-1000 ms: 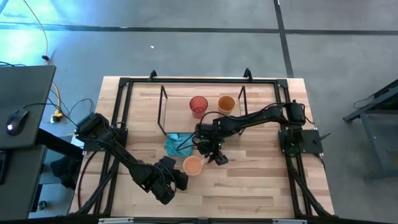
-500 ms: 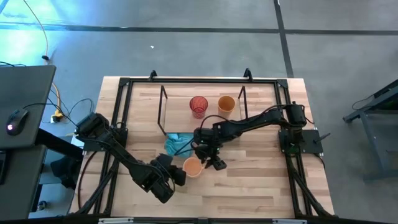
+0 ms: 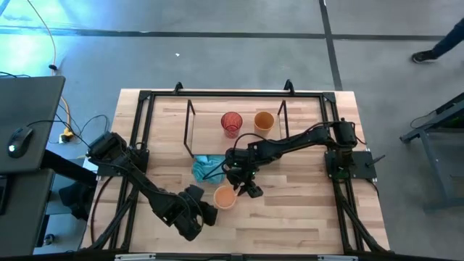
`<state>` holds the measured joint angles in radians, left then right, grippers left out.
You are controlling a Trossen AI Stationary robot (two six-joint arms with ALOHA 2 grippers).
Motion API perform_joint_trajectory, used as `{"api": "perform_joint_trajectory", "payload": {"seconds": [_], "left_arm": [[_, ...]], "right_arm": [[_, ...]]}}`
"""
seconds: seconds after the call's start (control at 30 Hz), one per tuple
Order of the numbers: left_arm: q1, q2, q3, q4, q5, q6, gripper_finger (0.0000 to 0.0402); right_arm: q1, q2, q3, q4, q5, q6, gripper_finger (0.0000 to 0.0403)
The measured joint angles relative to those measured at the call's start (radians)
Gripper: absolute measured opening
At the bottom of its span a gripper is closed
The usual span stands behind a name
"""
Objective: Stack small to large cups/mugs on shelf
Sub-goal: Put the light yellow mug on the shelf
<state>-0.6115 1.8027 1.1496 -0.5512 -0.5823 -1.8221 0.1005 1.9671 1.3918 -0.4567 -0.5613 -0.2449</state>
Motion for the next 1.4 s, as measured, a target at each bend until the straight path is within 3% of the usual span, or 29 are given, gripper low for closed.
{"api": "perform_joint_trajectory", "payload": {"seconds": [0.57, 1.03, 1.4], "left_arm": [[-0.026, 0.000, 0.000, -0.032, 0.035, -0.023, 0.0147], [-0.023, 0.000, 0.000, -0.097, -0.040, -0.048, 0.0147], [-0.023, 0.000, 0.000, -0.164, -0.058, -0.087, 0.0147]], "right_arm": [[0.006, 0.000, 0.000, 0.050, 0.000, 0.009, 0.0130], [0.006, 0.002, 0.000, 0.126, 0.002, 0.062, 0.0130], [-0.011, 0.002, 0.000, 0.150, 0.064, 0.094, 0.0130]]}}
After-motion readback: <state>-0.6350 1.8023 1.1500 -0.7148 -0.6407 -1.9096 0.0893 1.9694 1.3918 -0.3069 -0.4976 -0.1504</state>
